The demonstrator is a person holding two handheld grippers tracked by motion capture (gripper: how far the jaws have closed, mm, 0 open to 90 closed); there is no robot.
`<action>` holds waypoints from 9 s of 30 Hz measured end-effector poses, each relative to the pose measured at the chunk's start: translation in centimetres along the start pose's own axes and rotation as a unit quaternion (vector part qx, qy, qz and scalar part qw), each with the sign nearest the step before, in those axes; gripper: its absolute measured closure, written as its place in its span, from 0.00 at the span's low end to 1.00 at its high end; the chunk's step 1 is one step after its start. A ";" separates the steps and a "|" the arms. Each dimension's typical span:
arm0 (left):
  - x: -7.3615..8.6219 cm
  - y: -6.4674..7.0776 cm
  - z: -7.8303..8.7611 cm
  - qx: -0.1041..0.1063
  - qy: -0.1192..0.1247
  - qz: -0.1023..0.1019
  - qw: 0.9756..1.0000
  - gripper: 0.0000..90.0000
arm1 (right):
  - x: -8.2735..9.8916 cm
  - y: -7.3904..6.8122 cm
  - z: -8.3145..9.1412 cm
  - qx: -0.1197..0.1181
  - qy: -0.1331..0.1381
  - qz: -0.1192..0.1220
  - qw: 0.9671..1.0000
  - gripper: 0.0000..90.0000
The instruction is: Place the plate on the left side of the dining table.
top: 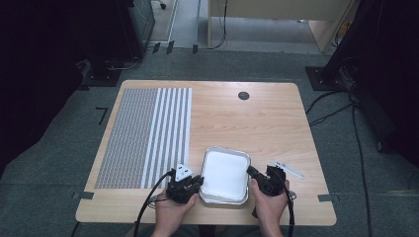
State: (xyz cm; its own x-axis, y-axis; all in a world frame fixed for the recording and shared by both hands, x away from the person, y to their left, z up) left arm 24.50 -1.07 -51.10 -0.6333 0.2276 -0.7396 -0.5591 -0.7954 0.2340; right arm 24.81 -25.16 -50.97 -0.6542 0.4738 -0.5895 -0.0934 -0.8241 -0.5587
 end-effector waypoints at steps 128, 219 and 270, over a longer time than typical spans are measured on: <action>-5.3 -29.5 2.3 -0.141 0.002 0.210 0.967 0.99 | -1.1 -22.7 -26.8 0.006 -0.106 0.088 0.990 0.96; 1.1 -19.4 9.5 -0.132 0.062 0.083 0.986 0.15 | -6.1 -5.6 -6.4 0.006 0.007 0.281 0.960 0.27; 6.1 -22.6 12.0 -0.192 0.035 0.093 0.976 0.16 | -5.0 13.0 3.2 0.128 0.032 0.224 0.966 0.28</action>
State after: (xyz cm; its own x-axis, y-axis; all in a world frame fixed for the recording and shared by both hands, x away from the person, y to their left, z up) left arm 26.87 25.08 -53.34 -0.6594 0.0314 -0.7511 -0.1872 -0.9745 0.1236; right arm 24.48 -39.26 -53.47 -0.6252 0.0637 -0.7778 0.0005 -0.9966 -0.0820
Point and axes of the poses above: each handheld gripper's, and its own axes: z roughly backward along the jaws, x roughly out of its underside, y roughly to its right, the point moved 4 cm from there along -z, roughly forward along the jaws, and after that the axes turned 2 degrees about y, right-handed, at the moved point
